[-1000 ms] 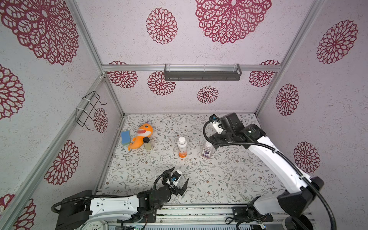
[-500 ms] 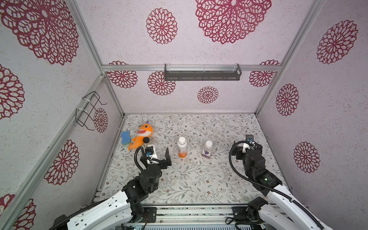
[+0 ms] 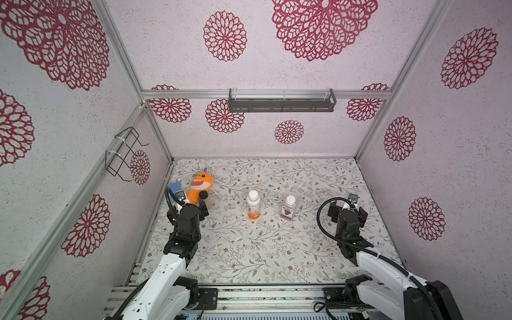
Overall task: Screw on the bottle caps
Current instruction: Reset both arms
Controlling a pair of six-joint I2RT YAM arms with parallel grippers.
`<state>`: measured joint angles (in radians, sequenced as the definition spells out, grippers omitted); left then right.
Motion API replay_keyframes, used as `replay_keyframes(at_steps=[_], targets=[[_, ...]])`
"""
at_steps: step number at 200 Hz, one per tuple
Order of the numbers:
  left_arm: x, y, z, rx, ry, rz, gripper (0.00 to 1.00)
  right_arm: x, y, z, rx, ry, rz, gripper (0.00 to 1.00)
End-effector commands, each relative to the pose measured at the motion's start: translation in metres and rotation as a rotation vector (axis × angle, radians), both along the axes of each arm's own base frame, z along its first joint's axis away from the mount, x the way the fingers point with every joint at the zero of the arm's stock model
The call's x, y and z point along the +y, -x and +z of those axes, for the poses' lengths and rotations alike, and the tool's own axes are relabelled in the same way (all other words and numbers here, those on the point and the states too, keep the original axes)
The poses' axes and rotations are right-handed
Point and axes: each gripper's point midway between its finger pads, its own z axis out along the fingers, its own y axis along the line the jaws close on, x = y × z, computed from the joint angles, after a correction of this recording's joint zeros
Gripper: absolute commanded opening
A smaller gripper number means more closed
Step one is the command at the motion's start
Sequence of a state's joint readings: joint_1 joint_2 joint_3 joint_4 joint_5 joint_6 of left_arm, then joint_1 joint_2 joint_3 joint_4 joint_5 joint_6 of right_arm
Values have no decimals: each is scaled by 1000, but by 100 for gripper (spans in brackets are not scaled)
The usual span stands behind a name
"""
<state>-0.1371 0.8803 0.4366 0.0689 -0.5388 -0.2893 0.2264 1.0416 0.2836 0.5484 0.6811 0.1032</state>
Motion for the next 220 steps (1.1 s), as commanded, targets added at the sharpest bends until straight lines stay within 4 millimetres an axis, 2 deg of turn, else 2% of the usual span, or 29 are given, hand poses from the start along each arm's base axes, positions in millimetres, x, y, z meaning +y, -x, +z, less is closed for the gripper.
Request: replay_keyframes(at_steps=[1,13,34,72,100,117,124,147,179,220], targets=[[0,-13,7,-85,34,-48,99,-5,-8,22,-144,-25,-13,98],[7,-17,3,-93,13,-27,99,-10,-12,14,-143,-34,-26,98],[7,-28,-2,-101,-48,-64,99,-11,-20,3,-131,-33,-18,99],[-3,-45,-15,-117,-120,-148,99,-14,-26,-17,-139,-28,-8,98],[-10,-55,-30,-116,-113,-188,99,-5,-35,-24,-134,-30,69,98],[-12,-61,-32,-124,-124,-204,99,0,-44,-32,-99,-55,135,98],[-14,-65,-32,-118,-133,-217,99,-3,-44,-40,-95,-67,126,98],[-14,-65,-35,-148,-157,-219,99,-3,-50,-40,-93,-69,134,99],[-18,-76,-53,-114,-168,-244,99,-2,-52,-43,-68,-72,140,98],[-9,-86,-60,-77,-134,-238,99,-2,-52,-43,-69,-68,135,98]])
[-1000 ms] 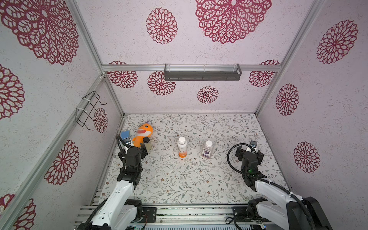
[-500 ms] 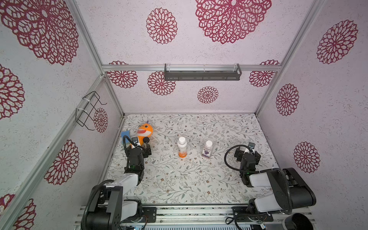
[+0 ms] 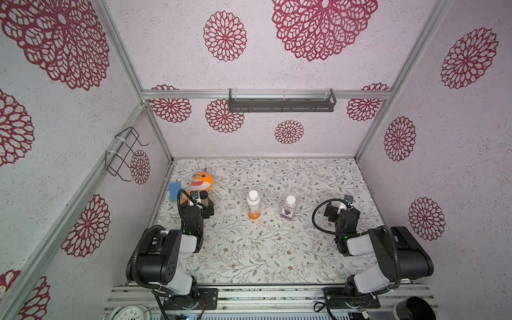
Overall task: Screw on the bottle caps
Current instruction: Reset both arms
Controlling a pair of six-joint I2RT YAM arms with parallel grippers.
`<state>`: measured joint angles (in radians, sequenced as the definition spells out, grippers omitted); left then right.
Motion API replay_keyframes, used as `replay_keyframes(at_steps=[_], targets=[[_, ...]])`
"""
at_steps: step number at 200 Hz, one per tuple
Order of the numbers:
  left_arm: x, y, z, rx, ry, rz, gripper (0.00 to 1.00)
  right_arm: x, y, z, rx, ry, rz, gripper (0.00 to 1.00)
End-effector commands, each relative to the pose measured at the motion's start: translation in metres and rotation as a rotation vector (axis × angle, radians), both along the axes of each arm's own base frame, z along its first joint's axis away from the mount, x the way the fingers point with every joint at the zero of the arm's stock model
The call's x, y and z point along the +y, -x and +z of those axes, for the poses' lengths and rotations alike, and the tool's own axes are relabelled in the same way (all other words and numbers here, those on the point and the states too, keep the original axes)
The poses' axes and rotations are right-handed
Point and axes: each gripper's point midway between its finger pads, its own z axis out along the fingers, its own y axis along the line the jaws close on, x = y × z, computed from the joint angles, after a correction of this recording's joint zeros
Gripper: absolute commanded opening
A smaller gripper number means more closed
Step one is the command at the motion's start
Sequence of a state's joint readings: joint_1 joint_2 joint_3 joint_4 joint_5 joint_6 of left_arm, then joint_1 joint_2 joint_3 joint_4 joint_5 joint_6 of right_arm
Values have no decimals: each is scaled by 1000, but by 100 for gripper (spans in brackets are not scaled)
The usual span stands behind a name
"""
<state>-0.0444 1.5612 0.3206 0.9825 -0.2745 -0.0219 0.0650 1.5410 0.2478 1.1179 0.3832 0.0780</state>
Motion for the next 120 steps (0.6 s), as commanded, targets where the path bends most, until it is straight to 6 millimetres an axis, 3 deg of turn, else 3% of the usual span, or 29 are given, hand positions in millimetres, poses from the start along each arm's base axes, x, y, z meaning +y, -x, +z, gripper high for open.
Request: replay_keyframes(at_steps=[1,120], targets=[[8,-13,21,-52,24,-7,99,1,-7,16,-56,-1,3,98],[8,-13,22,-56,24,-4,99,1,-8,16,-51,8,-14,98]])
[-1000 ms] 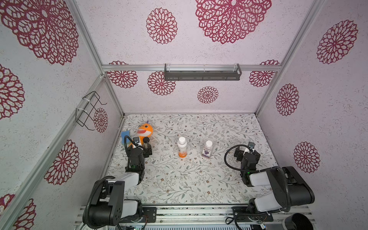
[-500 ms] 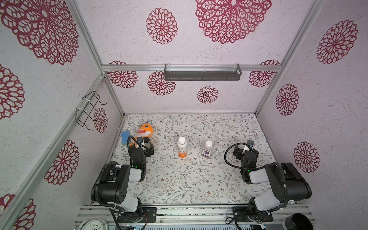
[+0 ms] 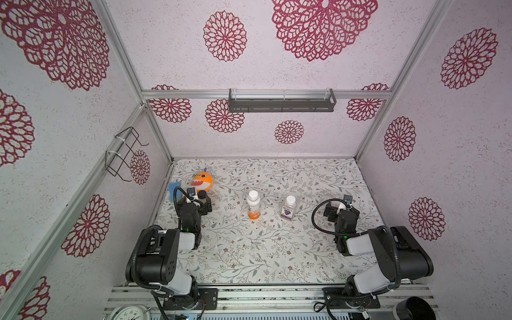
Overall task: Screw on the bottle caps
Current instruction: Reset both arms
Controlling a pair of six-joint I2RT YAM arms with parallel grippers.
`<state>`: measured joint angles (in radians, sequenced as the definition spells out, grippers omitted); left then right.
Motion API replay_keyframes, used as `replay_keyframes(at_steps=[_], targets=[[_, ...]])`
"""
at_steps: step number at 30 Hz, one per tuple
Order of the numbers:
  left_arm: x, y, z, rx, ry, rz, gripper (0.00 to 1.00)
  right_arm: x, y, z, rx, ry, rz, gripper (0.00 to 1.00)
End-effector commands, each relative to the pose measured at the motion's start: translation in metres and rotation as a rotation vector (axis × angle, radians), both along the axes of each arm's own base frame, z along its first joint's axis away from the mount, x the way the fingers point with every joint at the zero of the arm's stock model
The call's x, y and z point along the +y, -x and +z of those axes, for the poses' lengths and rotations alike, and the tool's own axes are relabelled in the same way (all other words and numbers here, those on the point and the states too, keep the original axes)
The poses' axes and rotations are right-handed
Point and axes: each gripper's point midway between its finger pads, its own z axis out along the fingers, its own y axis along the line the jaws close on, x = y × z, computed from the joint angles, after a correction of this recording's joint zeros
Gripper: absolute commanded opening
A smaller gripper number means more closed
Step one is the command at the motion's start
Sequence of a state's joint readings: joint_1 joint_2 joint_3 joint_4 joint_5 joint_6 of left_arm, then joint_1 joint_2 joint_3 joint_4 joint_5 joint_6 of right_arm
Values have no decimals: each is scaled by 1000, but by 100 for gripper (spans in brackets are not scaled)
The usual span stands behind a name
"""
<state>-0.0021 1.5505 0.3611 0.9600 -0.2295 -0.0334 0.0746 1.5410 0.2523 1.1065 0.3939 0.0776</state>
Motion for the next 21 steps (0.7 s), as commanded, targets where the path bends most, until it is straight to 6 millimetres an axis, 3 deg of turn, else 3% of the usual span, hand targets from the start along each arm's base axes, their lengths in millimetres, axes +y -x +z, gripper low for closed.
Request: replay_keyframes(at_steps=[1,21], targets=[[0,-3,9,-26,2,-4,99,-1,-7,17,-57,5,-13,99],[-1,-4,8,-17,13,-23,99,-1,-7,17,-56,5,-13,98]])
